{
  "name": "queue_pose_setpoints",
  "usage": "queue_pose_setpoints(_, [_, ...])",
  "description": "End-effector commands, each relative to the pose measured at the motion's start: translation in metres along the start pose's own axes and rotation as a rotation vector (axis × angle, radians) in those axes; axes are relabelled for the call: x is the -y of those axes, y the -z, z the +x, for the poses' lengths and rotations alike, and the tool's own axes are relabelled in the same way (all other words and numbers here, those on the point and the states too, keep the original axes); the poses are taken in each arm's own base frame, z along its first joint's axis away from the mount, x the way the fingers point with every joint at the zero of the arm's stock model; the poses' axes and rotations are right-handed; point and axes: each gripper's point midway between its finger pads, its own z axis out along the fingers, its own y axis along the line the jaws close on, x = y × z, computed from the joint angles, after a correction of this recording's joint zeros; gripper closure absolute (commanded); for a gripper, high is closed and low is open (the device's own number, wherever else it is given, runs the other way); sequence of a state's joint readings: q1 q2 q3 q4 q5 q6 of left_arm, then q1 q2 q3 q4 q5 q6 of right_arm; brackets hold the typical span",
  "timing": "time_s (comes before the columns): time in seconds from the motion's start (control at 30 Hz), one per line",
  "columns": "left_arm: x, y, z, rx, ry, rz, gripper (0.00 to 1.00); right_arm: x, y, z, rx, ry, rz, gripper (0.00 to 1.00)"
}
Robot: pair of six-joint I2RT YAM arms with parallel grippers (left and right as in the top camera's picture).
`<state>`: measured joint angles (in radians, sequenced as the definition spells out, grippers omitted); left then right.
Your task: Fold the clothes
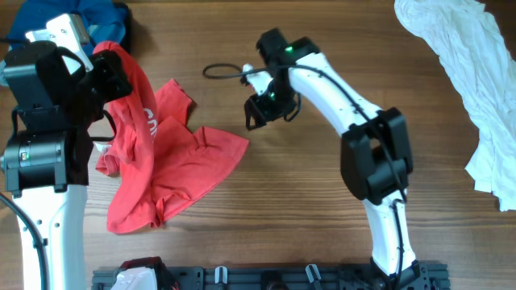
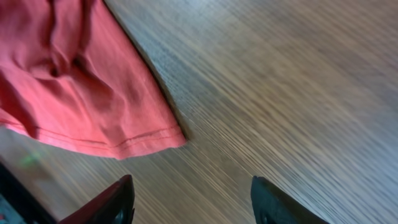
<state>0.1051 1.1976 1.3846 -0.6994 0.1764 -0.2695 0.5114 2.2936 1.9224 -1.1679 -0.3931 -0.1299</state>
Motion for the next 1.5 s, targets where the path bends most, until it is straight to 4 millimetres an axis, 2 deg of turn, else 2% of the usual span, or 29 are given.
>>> queue_pose_setpoints(0.0, [0.002,0.006,-0.004,0.021,-0.006,-0.003,0.96,0.001,-0.016,-0.002,-0.016,0.057,0.051,0.34])
queue_pose_setpoints(0.37, [0.001,0.006,-0.001,0.009,-0.004,-0.007,0.96,0.007,-0.052,-0.008,-0.038,0.095,0.103,0.33])
queue_pose_setpoints(0.67, [0.0,0.006,0.001,0.0,-0.005,-0.01,0.96,-0.016,-0.08,0.002,-0.101,0.197,0.097,0.35])
queue_pose_setpoints(0.77, [0.0,0.006,0.002,-0.003,-0.004,-0.011,0.96,-0.015,-0.093,0.011,-0.148,0.19,0.092,0.41])
queue_pose_setpoints(0.93, [0.0,0.006,0.003,-0.007,-0.004,-0.012,0.96,-0.004,-0.114,0.036,-0.217,0.154,0.11,0.6])
queue_pose_setpoints(1.1, [-0.001,0.006,0.005,-0.013,-0.002,-0.014,0.96,0.013,-0.129,0.055,-0.246,0.089,0.169,0.9])
queue_pose_setpoints(1.13, [-0.001,0.006,0.005,-0.013,-0.003,-0.014,0.96,0.015,-0.13,0.056,-0.247,0.082,0.18,0.96])
queue_pose_setpoints(1.27, [-0.001,0.006,0.005,-0.013,-0.003,-0.015,0.96,0.031,-0.122,0.049,-0.219,0.02,0.225,0.96])
queue_pose_setpoints(1.47, [-0.008,0.006,0.002,0.0,-0.003,-0.055,0.96,0.086,-0.063,0.033,-0.149,-0.181,0.202,0.96])
